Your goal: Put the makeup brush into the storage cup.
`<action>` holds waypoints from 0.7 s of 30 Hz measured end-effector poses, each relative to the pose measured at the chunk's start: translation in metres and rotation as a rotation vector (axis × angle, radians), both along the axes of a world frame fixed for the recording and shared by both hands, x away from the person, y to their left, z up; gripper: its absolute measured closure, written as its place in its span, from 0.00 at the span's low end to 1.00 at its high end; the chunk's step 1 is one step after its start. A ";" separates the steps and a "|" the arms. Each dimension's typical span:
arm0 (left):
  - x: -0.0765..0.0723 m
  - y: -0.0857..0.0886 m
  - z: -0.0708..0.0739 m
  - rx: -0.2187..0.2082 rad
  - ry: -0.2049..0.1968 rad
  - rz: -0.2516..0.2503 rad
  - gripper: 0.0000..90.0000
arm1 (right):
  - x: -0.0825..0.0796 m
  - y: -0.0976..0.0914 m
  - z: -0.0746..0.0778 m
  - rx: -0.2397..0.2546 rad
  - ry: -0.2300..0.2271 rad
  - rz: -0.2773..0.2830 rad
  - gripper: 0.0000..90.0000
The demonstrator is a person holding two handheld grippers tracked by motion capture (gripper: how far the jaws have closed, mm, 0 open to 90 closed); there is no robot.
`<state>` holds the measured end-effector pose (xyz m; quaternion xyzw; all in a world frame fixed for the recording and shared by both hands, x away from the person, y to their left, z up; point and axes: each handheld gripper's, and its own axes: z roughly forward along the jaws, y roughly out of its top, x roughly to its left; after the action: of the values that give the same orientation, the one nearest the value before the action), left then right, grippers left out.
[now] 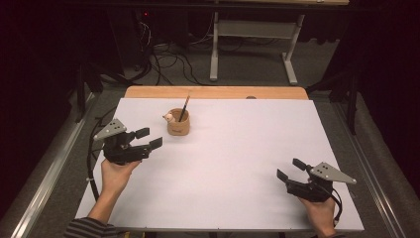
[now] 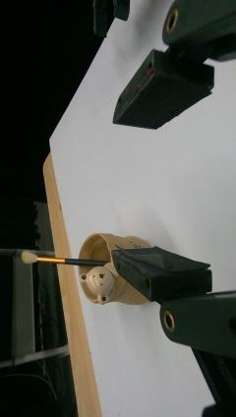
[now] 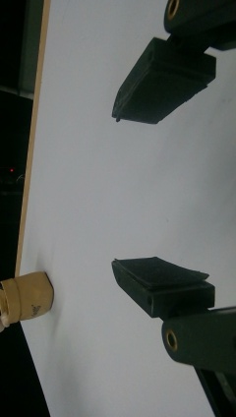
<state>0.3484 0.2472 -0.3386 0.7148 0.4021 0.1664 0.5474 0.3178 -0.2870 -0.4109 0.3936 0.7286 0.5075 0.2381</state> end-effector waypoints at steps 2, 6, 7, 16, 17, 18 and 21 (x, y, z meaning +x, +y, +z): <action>-0.001 -0.001 0.000 0.004 -0.004 0.000 0.36 | 0.000 0.000 0.000 0.000 0.001 -0.002 0.30; -0.004 -0.001 -0.002 0.004 -0.007 -0.003 0.36 | 0.000 0.000 0.000 -0.002 0.000 0.001 0.30; -0.004 -0.001 -0.003 0.003 -0.006 -0.003 0.36 | 0.000 0.000 0.000 -0.002 0.000 0.001 0.30; -0.008 0.000 -0.011 0.003 0.006 -0.002 0.36 | 0.000 0.000 0.000 -0.001 0.003 -0.002 0.30; -0.008 0.000 -0.011 0.000 0.008 -0.004 0.36 | 0.000 0.000 0.000 -0.001 0.003 -0.002 0.30; -0.009 0.000 -0.011 -0.001 0.008 -0.004 0.36 | 0.000 0.000 0.000 -0.001 0.002 -0.002 0.30; -0.010 -0.001 -0.012 0.001 0.006 -0.005 0.36 | 0.000 0.000 0.000 -0.002 0.002 -0.002 0.30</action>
<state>0.3382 0.2458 -0.3508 0.7168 0.4017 0.1632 0.5461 0.3176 -0.2868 -0.4109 0.3946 0.7289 0.5063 0.2379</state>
